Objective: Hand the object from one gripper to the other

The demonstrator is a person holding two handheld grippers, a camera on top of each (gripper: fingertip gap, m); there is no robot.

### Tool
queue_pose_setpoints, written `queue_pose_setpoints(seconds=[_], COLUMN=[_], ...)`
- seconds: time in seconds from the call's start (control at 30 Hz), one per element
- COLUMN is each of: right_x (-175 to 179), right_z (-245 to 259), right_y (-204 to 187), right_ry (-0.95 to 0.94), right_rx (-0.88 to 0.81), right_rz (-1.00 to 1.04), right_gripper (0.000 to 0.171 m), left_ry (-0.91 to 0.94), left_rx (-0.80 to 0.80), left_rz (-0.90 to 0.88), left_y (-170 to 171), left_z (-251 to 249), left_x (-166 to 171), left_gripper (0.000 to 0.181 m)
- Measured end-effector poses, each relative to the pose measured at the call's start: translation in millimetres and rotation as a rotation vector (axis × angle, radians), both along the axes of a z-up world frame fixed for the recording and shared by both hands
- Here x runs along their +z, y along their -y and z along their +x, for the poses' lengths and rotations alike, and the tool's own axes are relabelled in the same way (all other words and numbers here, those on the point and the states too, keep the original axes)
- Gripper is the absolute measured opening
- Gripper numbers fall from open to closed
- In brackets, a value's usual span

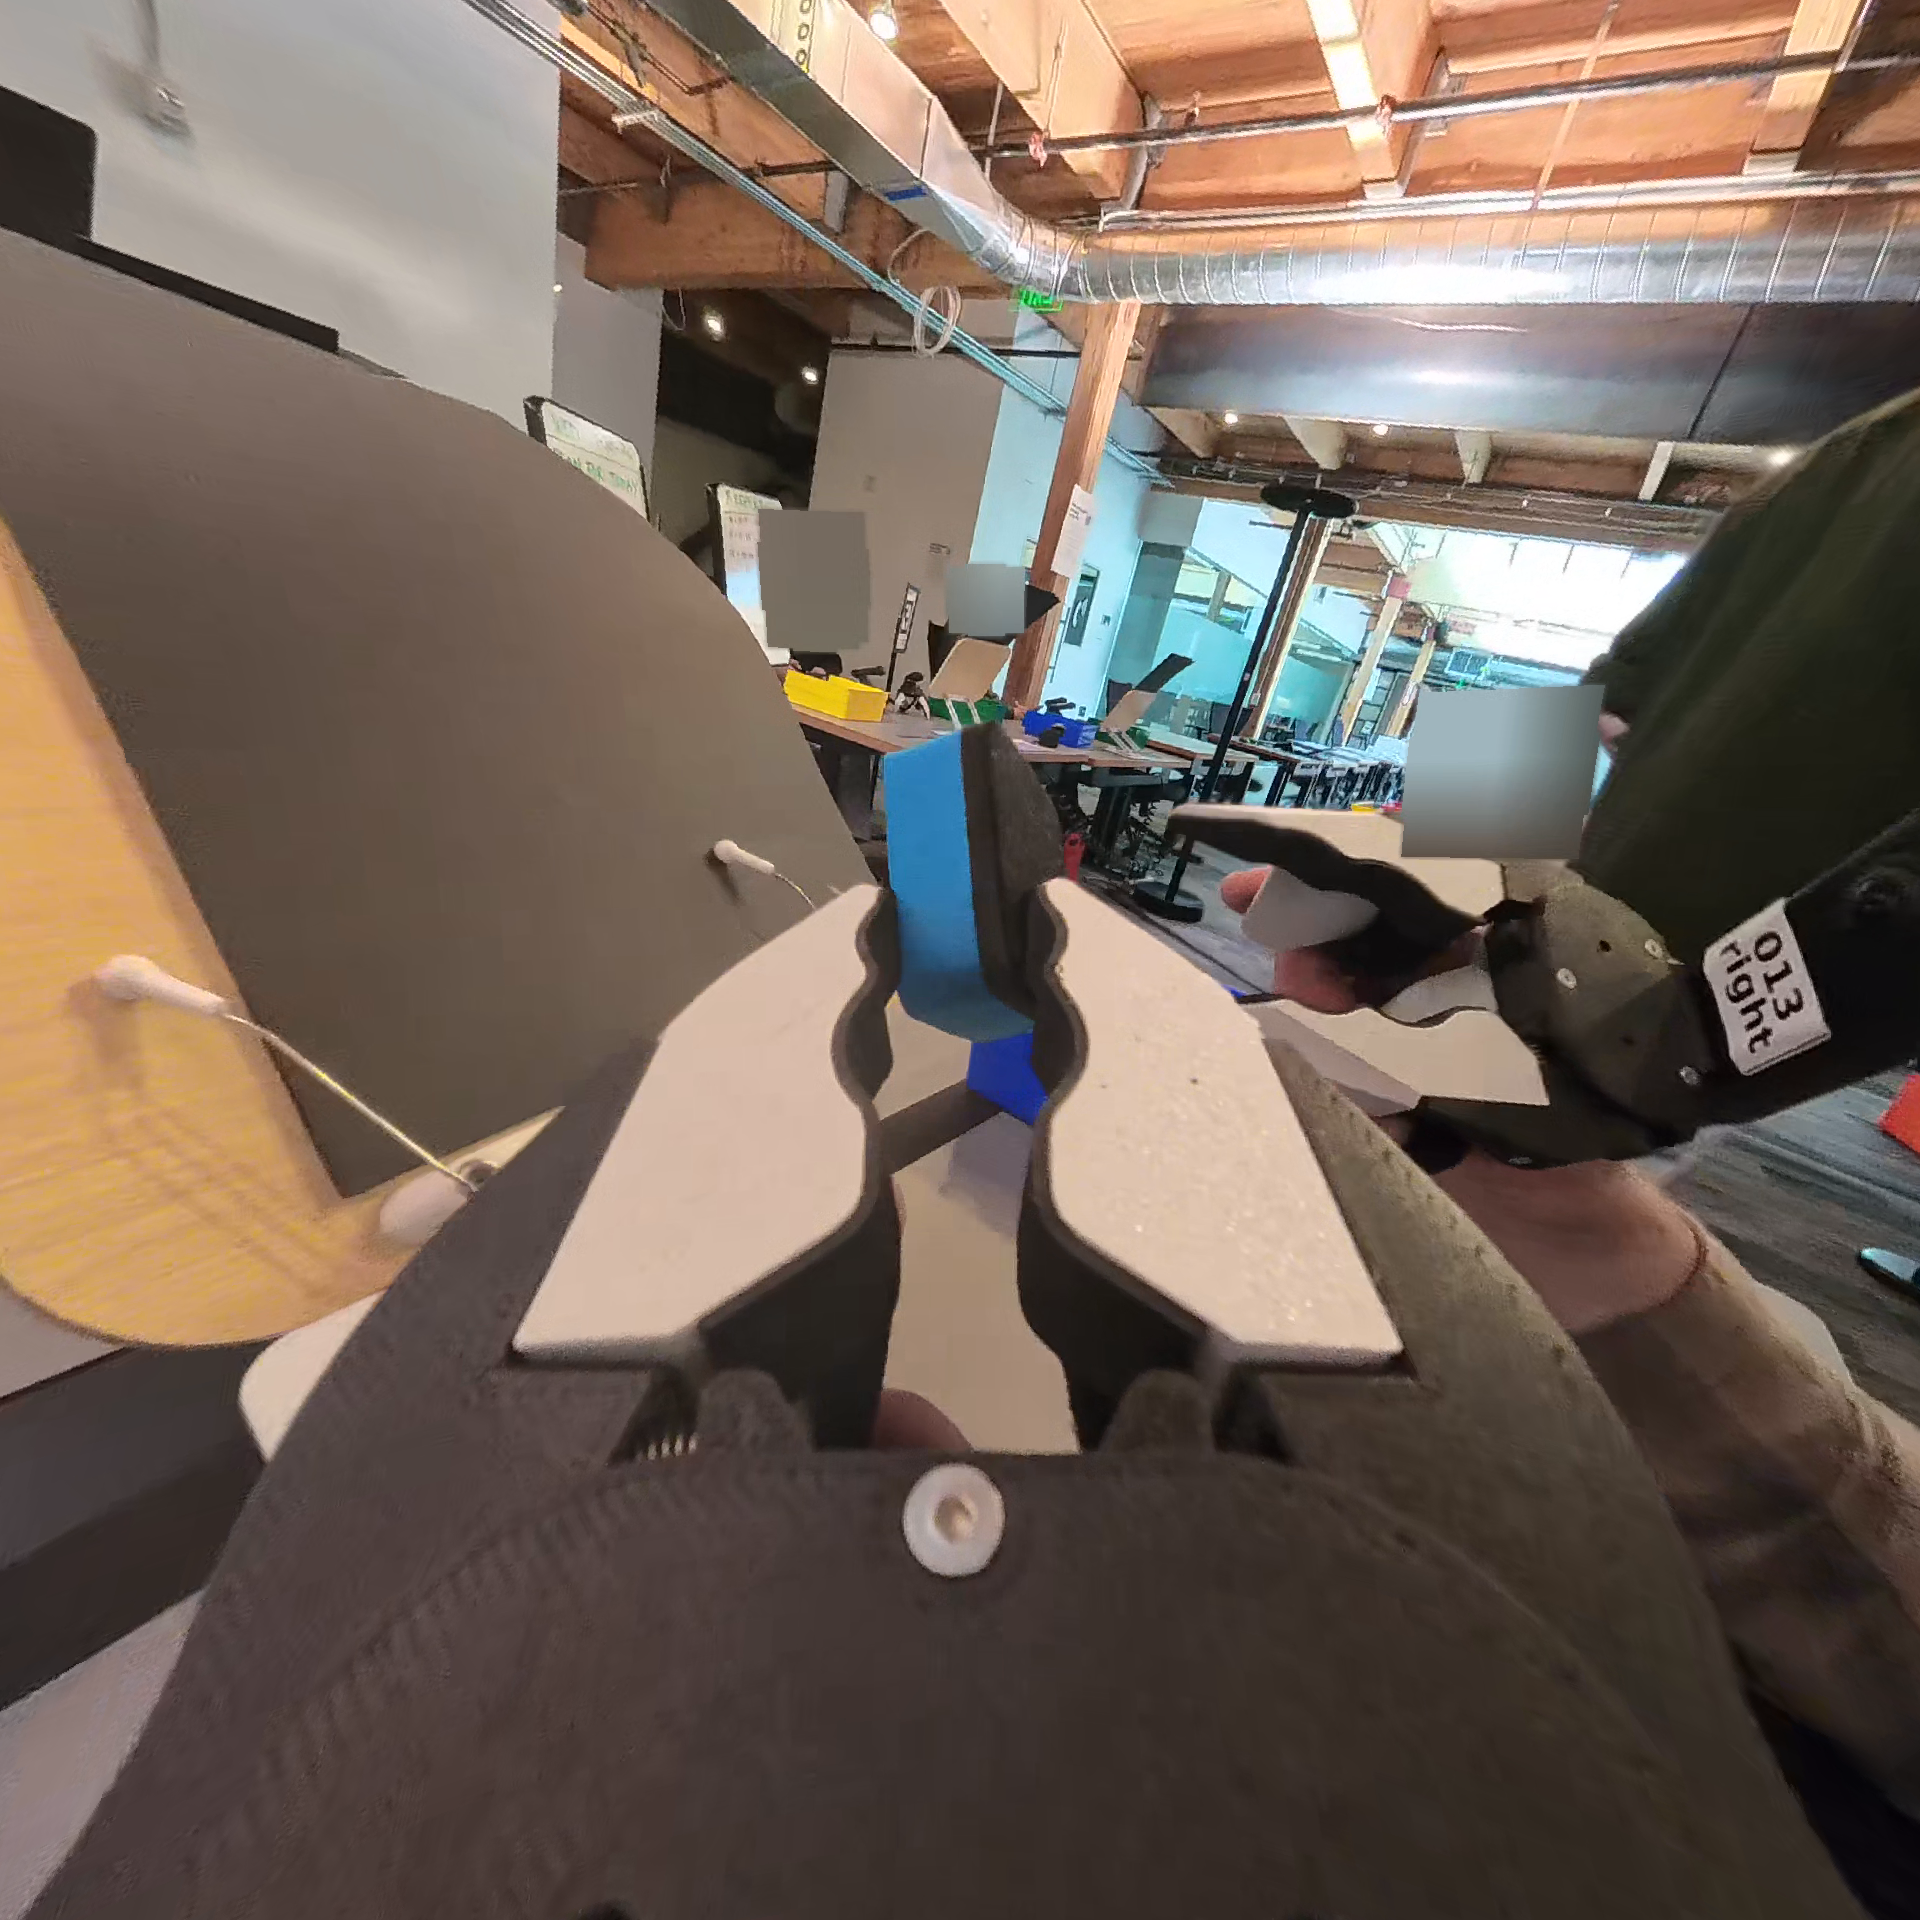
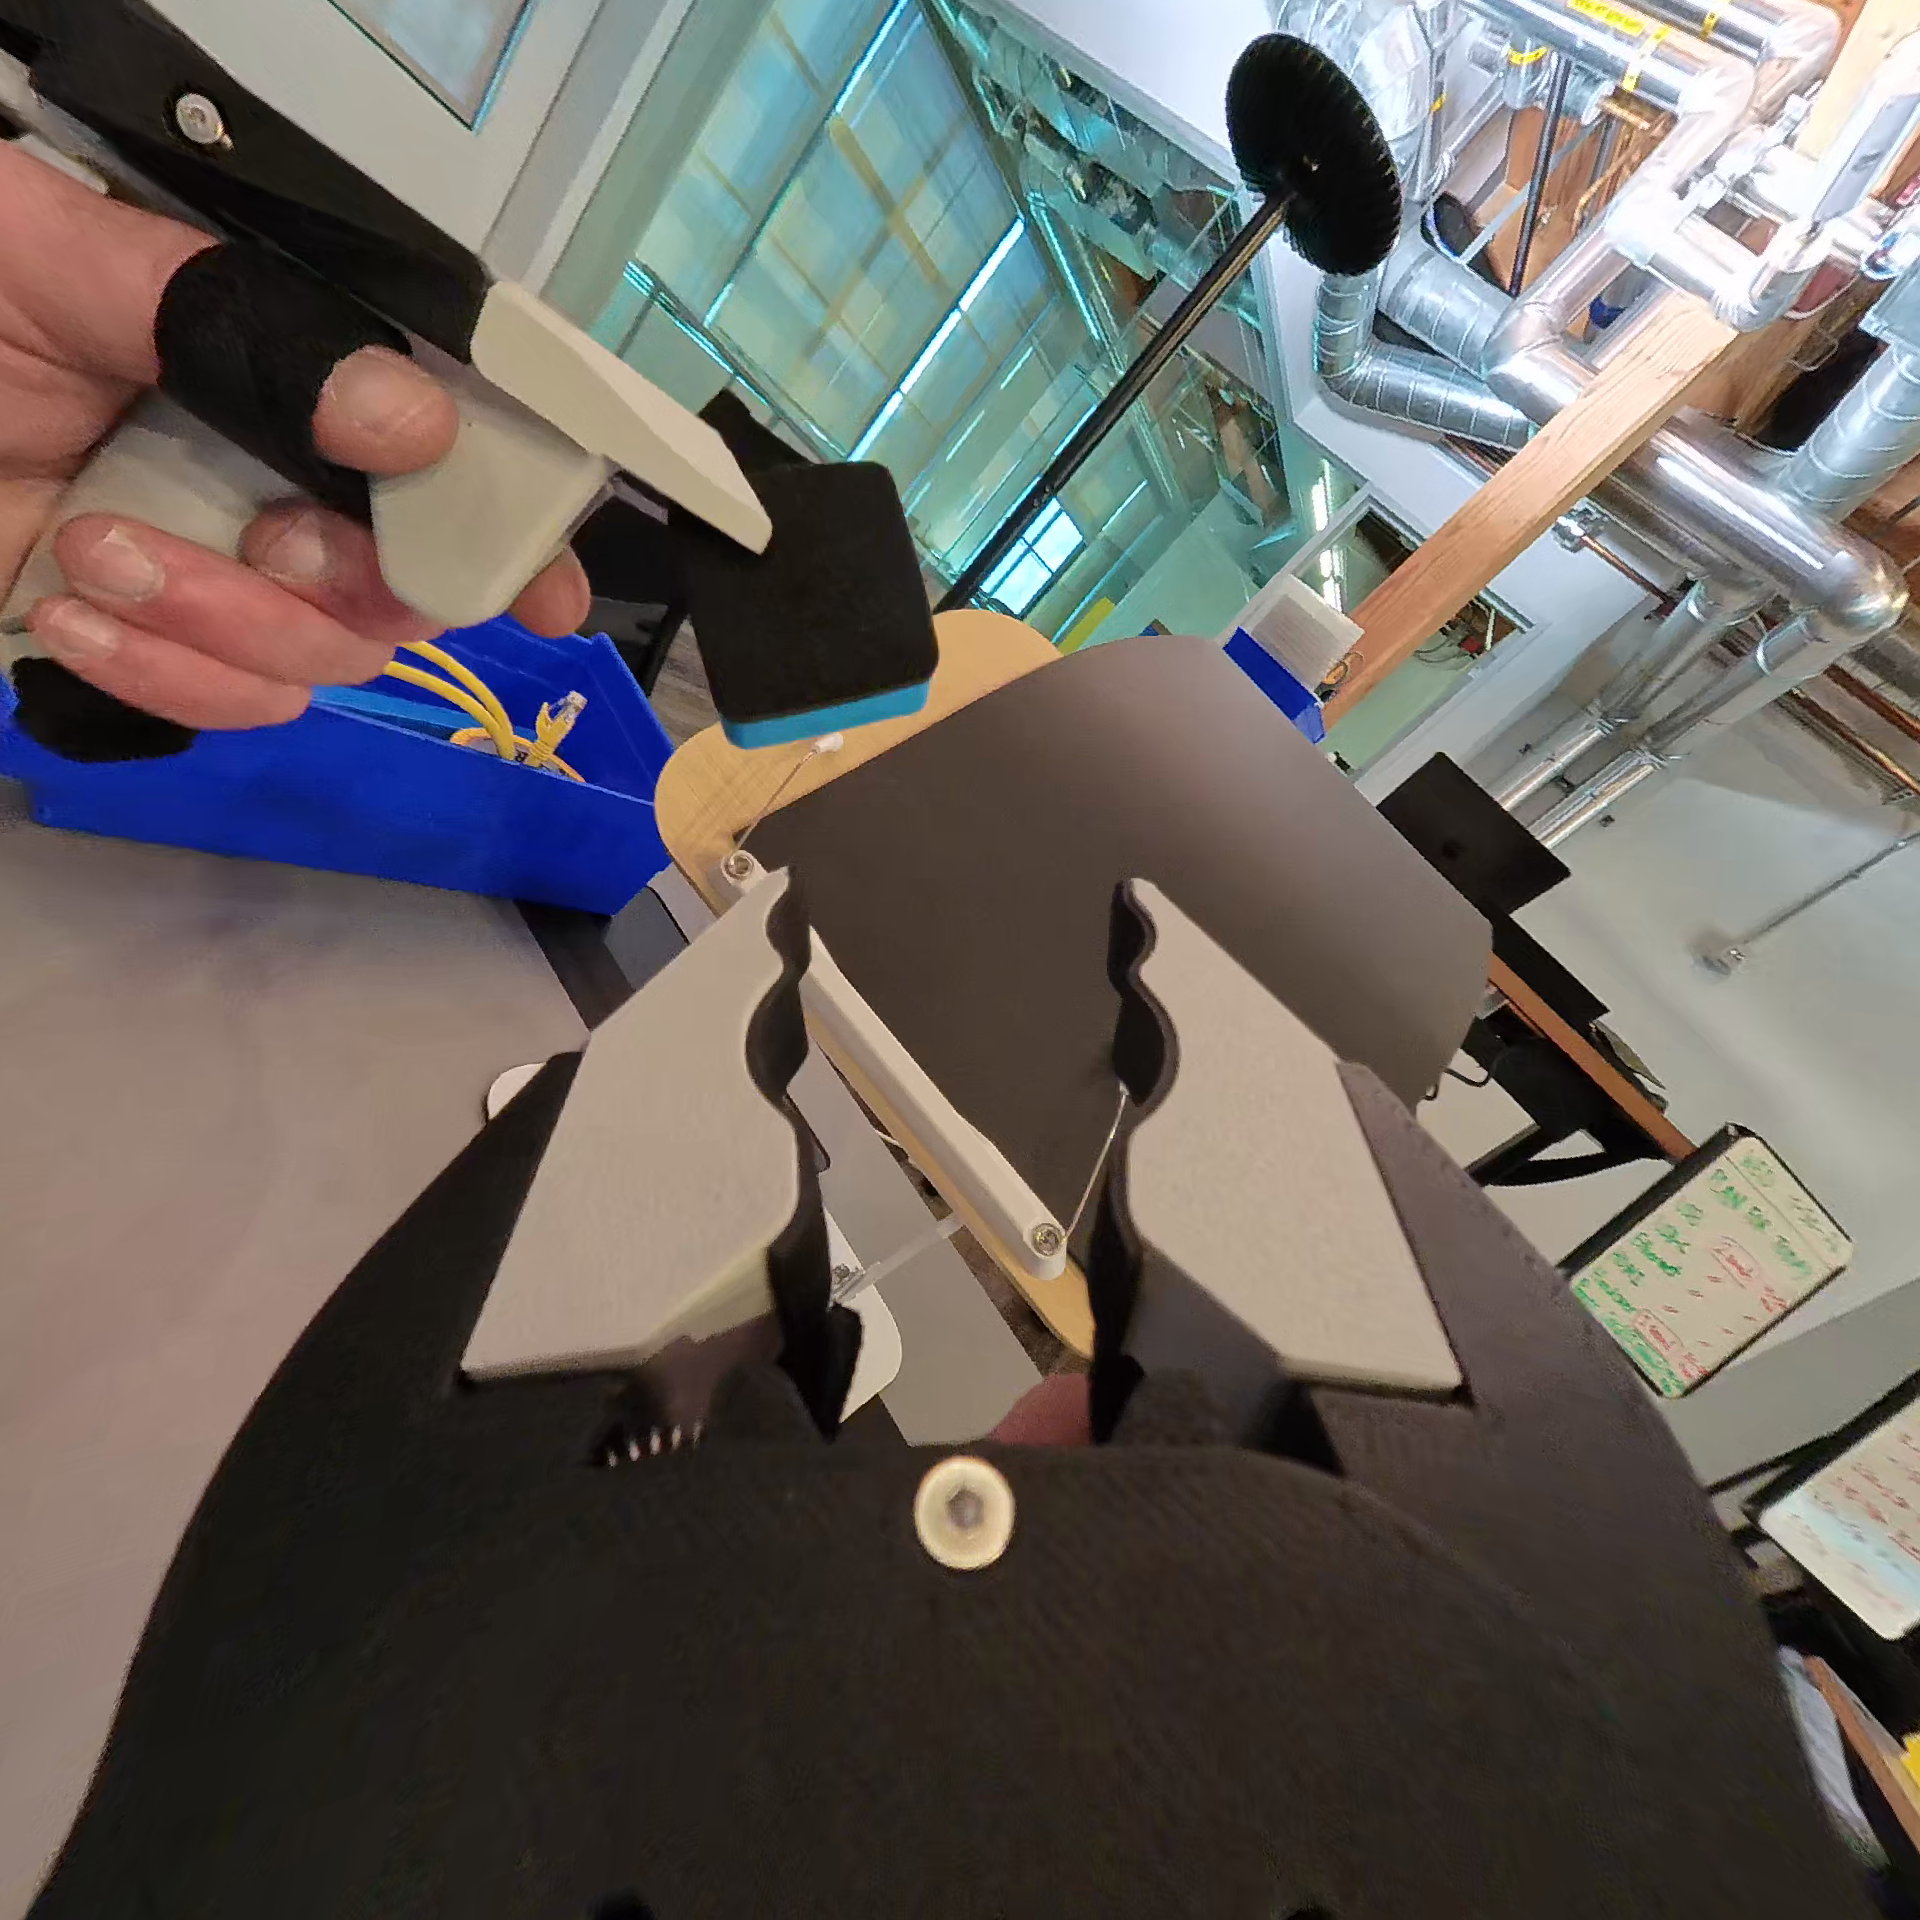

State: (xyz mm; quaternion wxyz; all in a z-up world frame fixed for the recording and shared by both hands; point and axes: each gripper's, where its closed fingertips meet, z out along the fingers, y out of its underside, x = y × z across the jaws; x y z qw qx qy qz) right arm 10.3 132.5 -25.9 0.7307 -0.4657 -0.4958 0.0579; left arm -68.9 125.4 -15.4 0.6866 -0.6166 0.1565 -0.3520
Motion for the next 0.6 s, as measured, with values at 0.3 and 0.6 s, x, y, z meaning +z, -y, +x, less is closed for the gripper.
queue_pose_setpoints(seconds=[0.3, 0.6], right_x=[7, -10], right_z=[-5, -23], right_y=[5, 20], right_ry=[-0.068, 0.024], right_rx=[0.036, 0.125], right_rz=[0.066, 0.127], right_gripper=[0.067, 0.066], left_ry=[0.302, 0.249], left_rx=[-0.208, -0.380], left_rz=[-0.092, -0.181], left_y=[6, 17], left_z=[22, 58], left_x=[-1, -20], left_gripper=[0.023, 0.023])
